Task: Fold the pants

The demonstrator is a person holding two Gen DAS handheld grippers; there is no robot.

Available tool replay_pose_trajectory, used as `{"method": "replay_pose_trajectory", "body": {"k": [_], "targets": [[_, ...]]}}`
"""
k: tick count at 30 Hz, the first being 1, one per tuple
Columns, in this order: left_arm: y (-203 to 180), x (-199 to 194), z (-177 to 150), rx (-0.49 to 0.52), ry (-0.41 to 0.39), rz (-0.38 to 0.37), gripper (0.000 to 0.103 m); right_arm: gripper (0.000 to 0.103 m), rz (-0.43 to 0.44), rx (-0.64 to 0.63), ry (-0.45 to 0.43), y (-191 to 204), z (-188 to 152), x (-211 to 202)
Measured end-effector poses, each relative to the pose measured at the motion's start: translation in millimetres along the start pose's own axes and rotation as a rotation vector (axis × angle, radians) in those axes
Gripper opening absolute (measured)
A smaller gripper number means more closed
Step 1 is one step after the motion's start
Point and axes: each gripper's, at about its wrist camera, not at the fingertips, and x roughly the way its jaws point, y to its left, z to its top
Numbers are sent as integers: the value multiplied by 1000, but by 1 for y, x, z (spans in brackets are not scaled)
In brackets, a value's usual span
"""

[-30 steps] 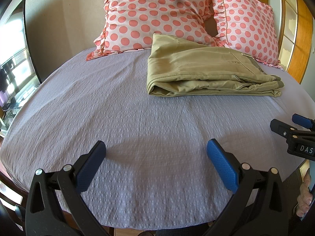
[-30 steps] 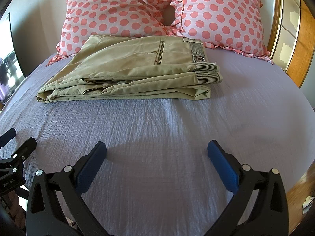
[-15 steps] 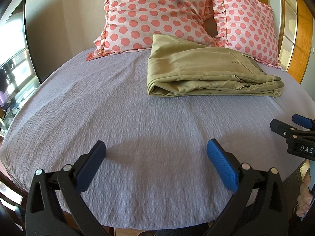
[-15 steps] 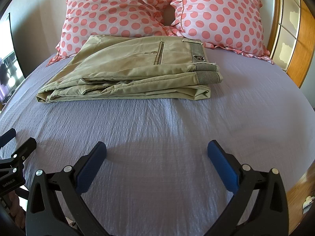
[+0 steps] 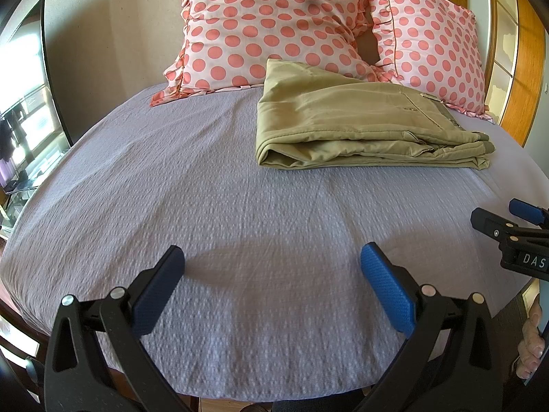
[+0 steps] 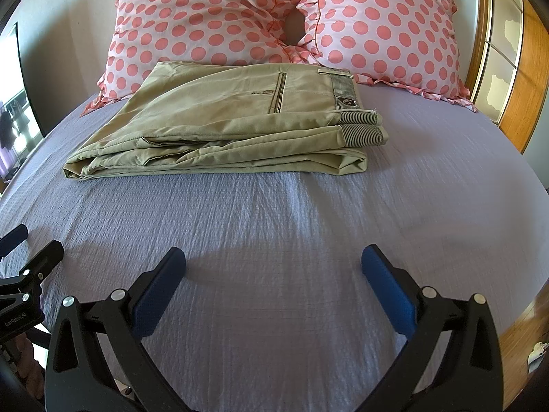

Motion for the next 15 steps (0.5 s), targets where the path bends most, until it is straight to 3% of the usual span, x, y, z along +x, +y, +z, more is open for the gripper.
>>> {"method": "replay_pose_trajectory", "body": {"k": [15], "targets": [[-1,0,2,-1,19,-2,101,102,0,0,0,0,0,0]]}}
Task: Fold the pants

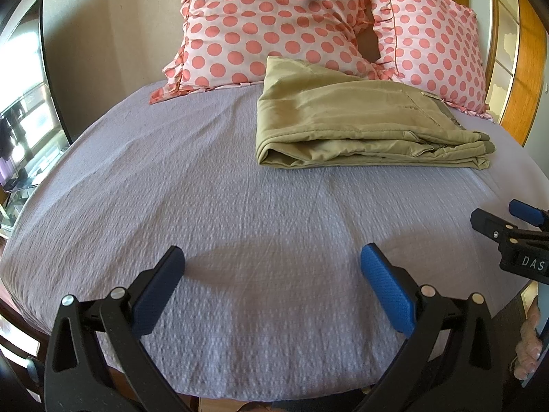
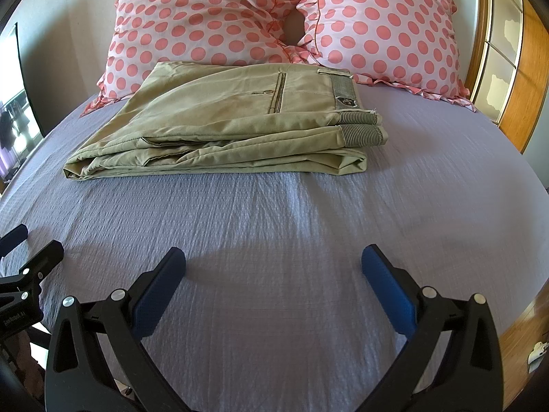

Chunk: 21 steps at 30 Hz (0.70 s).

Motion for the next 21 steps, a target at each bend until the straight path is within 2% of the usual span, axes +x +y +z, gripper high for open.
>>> {"method": "replay_pose_trajectory", "body": {"k": [21], "targets": [[1,0,0,0,-16,-5,101,102,1,0,-1,0,0,0]]}}
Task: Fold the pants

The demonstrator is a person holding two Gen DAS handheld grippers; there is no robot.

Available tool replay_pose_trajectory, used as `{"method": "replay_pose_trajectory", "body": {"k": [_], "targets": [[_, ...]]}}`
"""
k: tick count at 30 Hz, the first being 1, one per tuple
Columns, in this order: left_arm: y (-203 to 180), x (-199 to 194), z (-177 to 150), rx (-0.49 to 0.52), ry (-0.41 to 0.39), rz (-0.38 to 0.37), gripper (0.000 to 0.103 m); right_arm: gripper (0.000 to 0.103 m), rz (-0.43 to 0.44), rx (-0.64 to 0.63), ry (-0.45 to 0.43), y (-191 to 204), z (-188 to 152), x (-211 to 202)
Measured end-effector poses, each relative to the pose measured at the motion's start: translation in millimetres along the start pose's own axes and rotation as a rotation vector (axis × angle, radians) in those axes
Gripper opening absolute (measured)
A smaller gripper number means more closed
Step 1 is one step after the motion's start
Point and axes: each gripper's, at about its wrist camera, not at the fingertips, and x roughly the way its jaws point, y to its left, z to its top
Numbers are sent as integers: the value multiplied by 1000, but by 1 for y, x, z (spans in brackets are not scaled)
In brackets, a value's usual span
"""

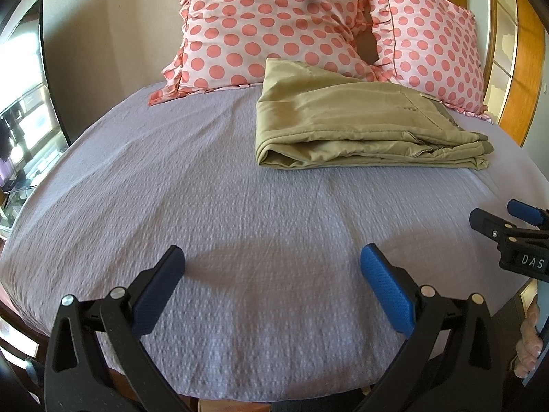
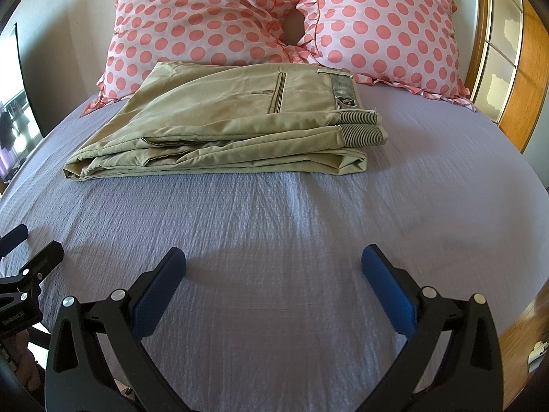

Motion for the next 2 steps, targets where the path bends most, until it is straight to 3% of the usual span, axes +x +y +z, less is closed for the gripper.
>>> {"method": "replay_pose_trajectory", "body": {"k": [2], "targets": [[-1,0,0,1,-5,1,101,102,0,0,0,0,0,0]]}}
